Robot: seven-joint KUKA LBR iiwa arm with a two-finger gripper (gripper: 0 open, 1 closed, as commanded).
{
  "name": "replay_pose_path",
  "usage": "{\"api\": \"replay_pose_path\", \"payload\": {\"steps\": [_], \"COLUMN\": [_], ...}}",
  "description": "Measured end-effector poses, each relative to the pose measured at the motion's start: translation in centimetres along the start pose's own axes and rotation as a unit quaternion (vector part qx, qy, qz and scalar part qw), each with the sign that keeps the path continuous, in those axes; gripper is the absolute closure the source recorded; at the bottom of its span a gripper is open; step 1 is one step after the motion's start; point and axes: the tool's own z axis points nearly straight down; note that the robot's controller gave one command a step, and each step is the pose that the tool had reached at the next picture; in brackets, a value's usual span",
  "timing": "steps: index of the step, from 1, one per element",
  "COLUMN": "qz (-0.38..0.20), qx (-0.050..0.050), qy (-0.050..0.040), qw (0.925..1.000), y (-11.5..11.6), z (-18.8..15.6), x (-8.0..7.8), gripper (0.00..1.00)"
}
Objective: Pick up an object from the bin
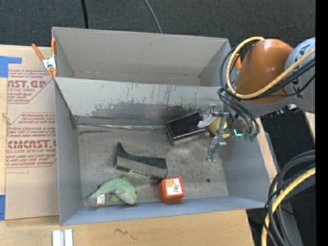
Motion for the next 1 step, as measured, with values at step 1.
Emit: {"api": "replay_pose_path", "payload": {"steps": [1], "qz": [0.0], "qx": [0.0], "qy": [0.0023], "qw": [1.0], "y": [0.0], "z": [0.17], "x": [0.1], "gripper": [0.0]}}
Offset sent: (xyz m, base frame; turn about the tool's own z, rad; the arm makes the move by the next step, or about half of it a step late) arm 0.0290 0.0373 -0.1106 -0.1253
